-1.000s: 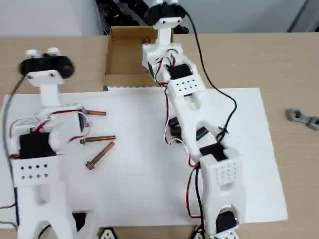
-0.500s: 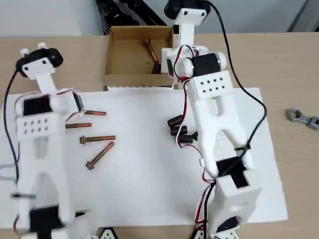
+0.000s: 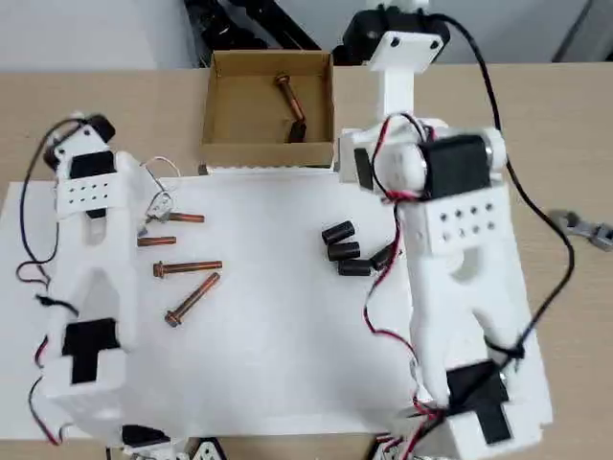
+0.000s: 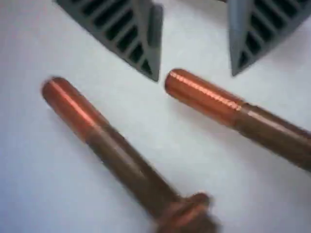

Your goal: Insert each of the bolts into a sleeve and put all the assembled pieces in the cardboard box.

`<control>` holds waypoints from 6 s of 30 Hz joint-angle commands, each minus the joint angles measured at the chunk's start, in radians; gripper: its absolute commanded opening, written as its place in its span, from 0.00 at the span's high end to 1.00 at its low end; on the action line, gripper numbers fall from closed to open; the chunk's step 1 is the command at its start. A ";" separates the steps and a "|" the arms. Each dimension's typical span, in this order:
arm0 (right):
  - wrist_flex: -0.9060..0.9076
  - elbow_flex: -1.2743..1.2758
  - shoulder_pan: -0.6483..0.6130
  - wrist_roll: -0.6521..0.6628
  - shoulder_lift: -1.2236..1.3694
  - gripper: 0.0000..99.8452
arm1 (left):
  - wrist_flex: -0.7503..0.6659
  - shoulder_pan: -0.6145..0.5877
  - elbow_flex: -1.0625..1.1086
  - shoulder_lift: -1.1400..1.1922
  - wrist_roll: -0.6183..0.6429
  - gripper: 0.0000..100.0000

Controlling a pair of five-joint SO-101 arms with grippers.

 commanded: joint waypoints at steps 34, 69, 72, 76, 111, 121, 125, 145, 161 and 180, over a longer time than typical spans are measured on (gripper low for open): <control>-0.242 0.904 0.012 0.060 -0.596 1.00 | 0.084 -0.150 -0.171 0.141 0.377 0.81; -0.240 0.904 0.012 0.060 -0.596 1.00 | 0.384 -0.140 -0.513 0.124 -0.072 1.00; -0.240 0.904 0.012 0.060 -0.596 0.99 | 0.384 -0.114 -0.503 0.017 -0.166 1.00; -0.240 0.902 0.012 0.031 -0.596 0.99 | 0.384 -0.041 -0.507 -0.126 -0.305 1.00; -0.427 0.829 0.104 -0.618 -0.073 0.76 | 0.377 0.132 -0.358 -0.700 -0.601 1.00; -0.463 0.812 0.105 -0.631 0.117 0.78 | 0.381 0.127 -0.358 -0.700 -0.601 1.00; -0.530 0.810 0.105 -0.631 0.174 0.78 | 0.381 0.127 -0.358 -0.700 -0.601 1.00; -0.628 0.810 0.110 -0.628 0.295 0.78 | 0.382 0.129 -0.358 -0.700 -0.605 1.00; -0.529 0.810 0.113 -0.626 0.295 0.98 | 0.382 0.129 -0.326 -0.701 -0.605 1.00; -0.312 0.815 0.105 -0.439 -0.122 0.99 | 0.381 0.130 -0.315 -0.701 -0.605 1.00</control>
